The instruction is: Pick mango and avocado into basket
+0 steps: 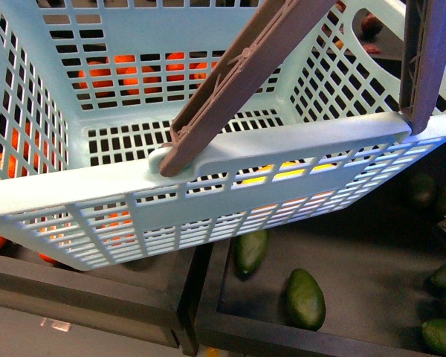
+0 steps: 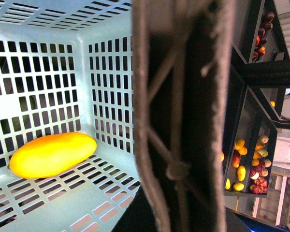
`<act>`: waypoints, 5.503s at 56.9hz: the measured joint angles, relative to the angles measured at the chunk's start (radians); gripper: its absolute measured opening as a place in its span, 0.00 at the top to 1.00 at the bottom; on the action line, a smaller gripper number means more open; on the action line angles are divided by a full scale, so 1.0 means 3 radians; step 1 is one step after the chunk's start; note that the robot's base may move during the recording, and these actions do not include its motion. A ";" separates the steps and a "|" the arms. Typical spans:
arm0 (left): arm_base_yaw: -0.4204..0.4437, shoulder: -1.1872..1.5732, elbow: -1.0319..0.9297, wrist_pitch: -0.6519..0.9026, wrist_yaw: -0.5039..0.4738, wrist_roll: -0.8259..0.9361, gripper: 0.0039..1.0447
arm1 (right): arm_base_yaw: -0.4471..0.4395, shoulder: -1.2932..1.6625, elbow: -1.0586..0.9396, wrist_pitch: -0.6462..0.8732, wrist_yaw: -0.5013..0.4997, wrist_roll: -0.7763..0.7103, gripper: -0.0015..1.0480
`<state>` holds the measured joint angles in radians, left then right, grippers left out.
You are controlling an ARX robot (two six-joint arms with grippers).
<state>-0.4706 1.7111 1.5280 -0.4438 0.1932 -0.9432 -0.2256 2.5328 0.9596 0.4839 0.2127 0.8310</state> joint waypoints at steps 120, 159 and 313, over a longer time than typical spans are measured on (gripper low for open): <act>0.0000 0.0000 0.0000 0.0000 -0.0009 0.0003 0.95 | -0.0165 -0.2566 -0.1186 0.0020 -0.0890 -0.0304 0.47; 0.0000 0.0000 0.0000 0.0000 -0.0004 0.0000 0.95 | 0.1419 -0.3802 -0.0595 -0.0538 -0.0474 0.0511 0.48; -0.0001 0.0008 0.0000 -0.0003 -0.0001 -0.0001 0.95 | 0.0759 -0.7191 -0.3179 -0.0361 -0.0701 -0.2750 0.98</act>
<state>-0.4709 1.7134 1.5280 -0.4446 0.1928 -0.9436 0.0021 0.3756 0.0059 0.3756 0.0025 0.0059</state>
